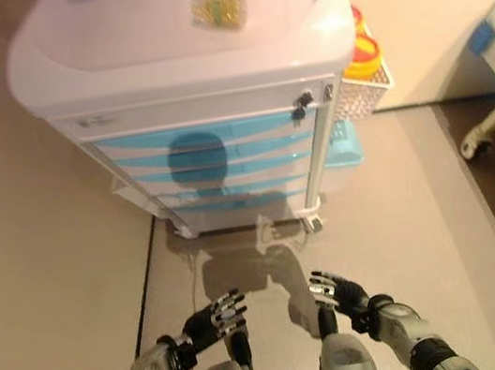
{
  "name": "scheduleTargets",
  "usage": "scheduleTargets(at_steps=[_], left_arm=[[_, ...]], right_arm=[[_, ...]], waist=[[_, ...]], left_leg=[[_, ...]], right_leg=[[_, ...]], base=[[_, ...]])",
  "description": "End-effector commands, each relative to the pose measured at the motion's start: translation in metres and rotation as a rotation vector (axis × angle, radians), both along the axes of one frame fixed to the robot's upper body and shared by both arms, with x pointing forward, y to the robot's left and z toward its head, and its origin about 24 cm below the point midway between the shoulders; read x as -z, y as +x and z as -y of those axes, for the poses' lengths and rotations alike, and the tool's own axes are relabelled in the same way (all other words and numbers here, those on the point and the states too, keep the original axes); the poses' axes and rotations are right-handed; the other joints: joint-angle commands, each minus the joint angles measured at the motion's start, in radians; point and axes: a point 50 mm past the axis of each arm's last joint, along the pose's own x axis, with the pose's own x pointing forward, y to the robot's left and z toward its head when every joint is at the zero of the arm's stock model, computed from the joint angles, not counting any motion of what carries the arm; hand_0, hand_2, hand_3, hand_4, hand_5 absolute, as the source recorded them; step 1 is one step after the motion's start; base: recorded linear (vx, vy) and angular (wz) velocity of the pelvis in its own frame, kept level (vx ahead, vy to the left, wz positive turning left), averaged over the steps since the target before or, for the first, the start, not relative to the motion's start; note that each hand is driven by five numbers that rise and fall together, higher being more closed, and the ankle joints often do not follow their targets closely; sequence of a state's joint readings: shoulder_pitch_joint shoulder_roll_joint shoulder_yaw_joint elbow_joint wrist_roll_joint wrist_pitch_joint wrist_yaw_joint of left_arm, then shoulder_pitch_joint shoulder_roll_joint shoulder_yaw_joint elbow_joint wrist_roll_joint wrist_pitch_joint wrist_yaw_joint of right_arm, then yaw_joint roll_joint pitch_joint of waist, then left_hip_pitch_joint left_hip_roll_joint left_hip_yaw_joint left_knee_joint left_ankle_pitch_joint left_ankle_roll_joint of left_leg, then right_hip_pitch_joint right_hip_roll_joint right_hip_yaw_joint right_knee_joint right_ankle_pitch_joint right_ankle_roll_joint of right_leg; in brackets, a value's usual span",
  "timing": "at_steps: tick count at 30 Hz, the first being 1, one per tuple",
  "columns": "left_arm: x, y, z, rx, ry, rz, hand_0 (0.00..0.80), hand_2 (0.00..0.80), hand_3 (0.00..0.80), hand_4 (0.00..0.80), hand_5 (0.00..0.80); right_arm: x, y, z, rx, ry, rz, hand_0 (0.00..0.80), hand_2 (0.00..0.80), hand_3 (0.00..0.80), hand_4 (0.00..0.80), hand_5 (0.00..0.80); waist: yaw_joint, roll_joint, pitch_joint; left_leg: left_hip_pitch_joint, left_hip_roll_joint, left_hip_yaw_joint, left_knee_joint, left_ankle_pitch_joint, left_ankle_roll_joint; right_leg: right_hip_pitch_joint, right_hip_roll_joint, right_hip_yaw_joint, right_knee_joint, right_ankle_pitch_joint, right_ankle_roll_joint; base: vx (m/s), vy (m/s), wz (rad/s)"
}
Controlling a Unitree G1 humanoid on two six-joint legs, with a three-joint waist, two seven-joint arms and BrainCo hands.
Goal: Open the drawer and pick up the medicine
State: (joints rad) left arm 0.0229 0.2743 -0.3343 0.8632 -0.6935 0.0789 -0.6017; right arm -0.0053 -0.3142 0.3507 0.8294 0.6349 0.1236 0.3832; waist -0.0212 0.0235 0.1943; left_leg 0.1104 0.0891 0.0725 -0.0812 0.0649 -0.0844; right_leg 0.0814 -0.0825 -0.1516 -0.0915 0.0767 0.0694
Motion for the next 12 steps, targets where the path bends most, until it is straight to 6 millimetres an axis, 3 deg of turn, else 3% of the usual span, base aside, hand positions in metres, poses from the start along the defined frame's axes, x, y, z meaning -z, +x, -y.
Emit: scheduleTargets(at_steps=[1, 12], left_arm=[[-0.001, 0.007, 0.003, -0.069, -0.095, 0.011, 0.000, 0.000, 0.000, 0.000, 0.000], [0.013, -0.018, 0.012, -0.125, -0.195, -0.121, 0.000, 0.000, 0.000, 0.000, 0.000]], right_arm=[[0.003, -0.002, -0.012, -0.038, 0.046, -0.005, 0.000, 0.000, 0.000, 0.000, 0.000], [0.024, -0.032, -0.010, 0.067, 0.119, -0.179, 0.000, 0.000, 0.000, 0.000, 0.000]], waist=[[0.031, -0.022, -0.016], [0.059, -0.005, -0.084]], left_leg=[[-0.051, -0.023, -0.029, 0.033, -0.019, -0.001], [-0.030, -0.039, -0.034, -0.006, -0.018, -0.001]], right_leg=[[-0.021, 0.006, -0.011, 0.090, -0.060, 0.024], [0.021, -0.002, -0.063, 0.042, -0.049, 0.032]], base=[[-0.013, 0.005, 0.21], [-0.014, 0.016, 0.13]])
